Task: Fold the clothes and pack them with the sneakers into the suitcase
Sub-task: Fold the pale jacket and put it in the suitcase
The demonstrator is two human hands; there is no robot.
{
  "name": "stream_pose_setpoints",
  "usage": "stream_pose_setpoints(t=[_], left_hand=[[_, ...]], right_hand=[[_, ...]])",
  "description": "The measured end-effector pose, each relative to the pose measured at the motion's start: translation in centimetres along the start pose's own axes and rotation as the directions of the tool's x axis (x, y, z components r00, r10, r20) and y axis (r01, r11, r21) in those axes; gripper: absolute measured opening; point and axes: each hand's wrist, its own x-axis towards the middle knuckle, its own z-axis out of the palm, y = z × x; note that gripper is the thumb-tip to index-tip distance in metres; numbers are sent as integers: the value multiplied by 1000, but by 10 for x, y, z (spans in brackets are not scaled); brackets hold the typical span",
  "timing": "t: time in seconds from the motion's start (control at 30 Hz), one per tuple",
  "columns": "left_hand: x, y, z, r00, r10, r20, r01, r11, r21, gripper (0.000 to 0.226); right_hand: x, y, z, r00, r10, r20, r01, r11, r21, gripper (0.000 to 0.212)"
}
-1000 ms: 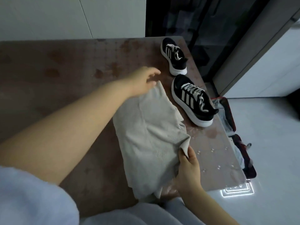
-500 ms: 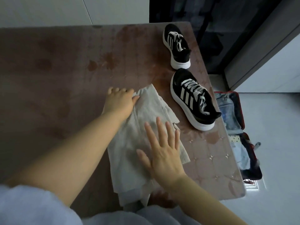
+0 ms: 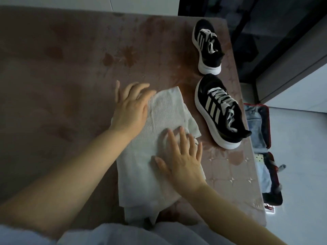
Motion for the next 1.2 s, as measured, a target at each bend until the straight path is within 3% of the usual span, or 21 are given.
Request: stream_pose_setpoints(t=[0.07, 0.13, 0.2, 0.27, 0.3, 0.47, 0.6, 0.7, 0.8, 0.97, 1.1, 1.2], left_hand=[[-31, 12, -21, 992, -118, 46, 119, 993, -3, 46], [-63, 21, -24, 915, -351, 197, 364, 931, -31, 63], [-84, 23, -15, 719, -586, 374, 680, 705, -204, 89], [-90, 16, -5, 601, -696, 393, 794, 467, -388, 101], [-89, 14, -1, 579, -726, 373, 803, 427, -415, 101], [-65, 0, 11, 603, -727, 329, 790, 489, -369, 97], [-46, -20, 11, 629, -671, 392, 776, 521, -354, 104], [-53, -19, 7, 597, -687, 414, 799, 465, -381, 105], [-73, -7, 2, 581, -704, 409, 806, 428, -408, 108], [-84, 7, -4, 654, -644, 396, 754, 512, -411, 91], [-84, 10, -8, 578, -702, 417, 814, 457, -358, 88], [-91, 13, -9, 556, -713, 427, 827, 421, -373, 84]], right_hand=[[7, -5, -7, 995, -96, -28, 95, 995, -29, 69], [19, -3, -5, 991, -130, 29, 131, 990, -43, 67], [31, 4, 4, 987, -133, 89, 141, 986, -90, 68], [40, 9, 12, 985, -132, 114, 146, 981, -124, 70], [44, 10, 15, 984, -134, 116, 148, 981, -129, 71], [64, 10, 13, 982, -129, 136, 142, 985, -94, 73], [66, 21, -2, 981, -172, 84, 175, 984, -23, 75], [43, 30, 1, 996, -68, -56, 77, 983, 170, 83], [26, 30, 9, 997, 81, -19, -65, 898, 435, 86], [27, 25, 9, 994, 105, -16, -74, 787, 612, 84], [34, 28, 0, 986, 164, 21, -132, 705, 697, 89], [33, 29, -3, 990, 130, 58, -135, 734, 666, 82]])
